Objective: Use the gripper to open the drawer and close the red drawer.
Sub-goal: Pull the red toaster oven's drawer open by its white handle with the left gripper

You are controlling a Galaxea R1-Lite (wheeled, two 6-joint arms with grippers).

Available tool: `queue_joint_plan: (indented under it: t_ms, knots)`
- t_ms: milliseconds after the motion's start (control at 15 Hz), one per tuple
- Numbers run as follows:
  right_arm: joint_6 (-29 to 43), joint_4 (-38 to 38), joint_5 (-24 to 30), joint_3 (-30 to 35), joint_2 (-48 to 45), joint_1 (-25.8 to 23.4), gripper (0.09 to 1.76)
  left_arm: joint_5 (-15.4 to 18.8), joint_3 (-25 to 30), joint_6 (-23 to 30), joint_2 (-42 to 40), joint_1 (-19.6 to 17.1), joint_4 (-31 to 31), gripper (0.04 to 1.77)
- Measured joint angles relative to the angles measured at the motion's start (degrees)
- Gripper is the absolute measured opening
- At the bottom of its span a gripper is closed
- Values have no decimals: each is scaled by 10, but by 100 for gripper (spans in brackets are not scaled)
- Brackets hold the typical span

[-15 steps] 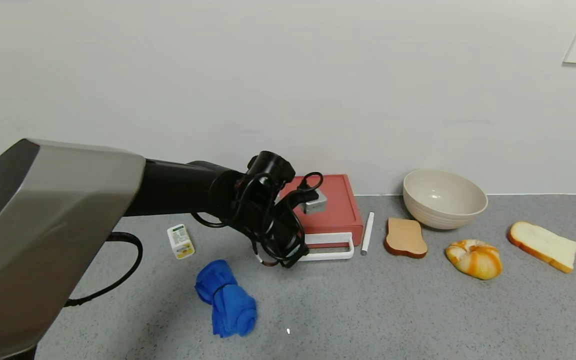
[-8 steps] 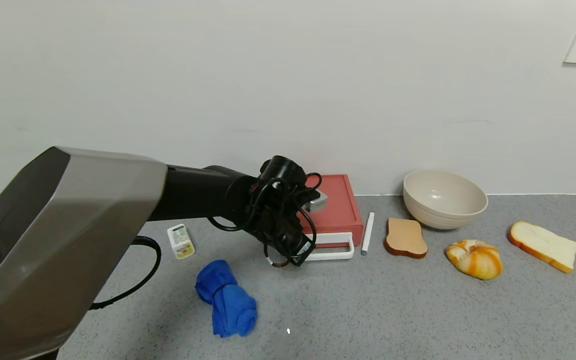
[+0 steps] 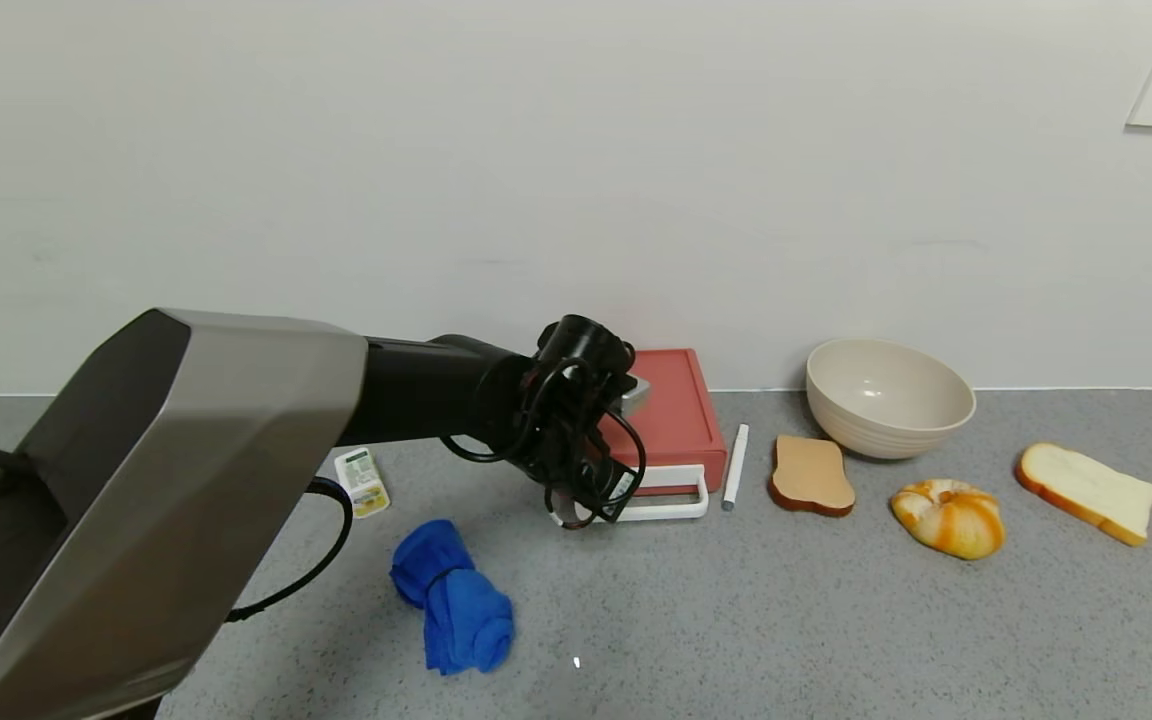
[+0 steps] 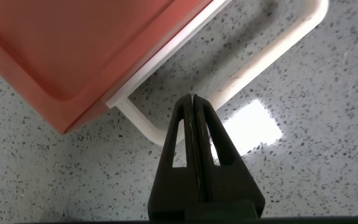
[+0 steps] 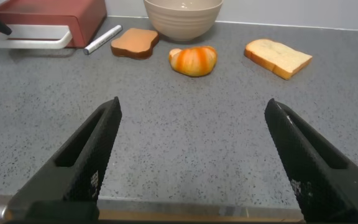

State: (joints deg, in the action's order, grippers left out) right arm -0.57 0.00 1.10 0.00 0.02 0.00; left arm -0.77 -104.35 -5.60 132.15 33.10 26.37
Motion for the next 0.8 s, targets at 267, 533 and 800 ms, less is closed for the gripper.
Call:
queue_joint_plan:
  t_ms: [267, 533, 800]
  knots:
    - [0, 0, 0, 0, 0, 0, 170, -6, -6, -15, 15, 1, -4, 11]
    - [0, 0, 0, 0, 0, 0, 170, -6, -17, -19, 21, -3, -5, 11]
    - [0, 0, 0, 0, 0, 0, 170, -7, -20, -17, 24, -6, -5, 11]
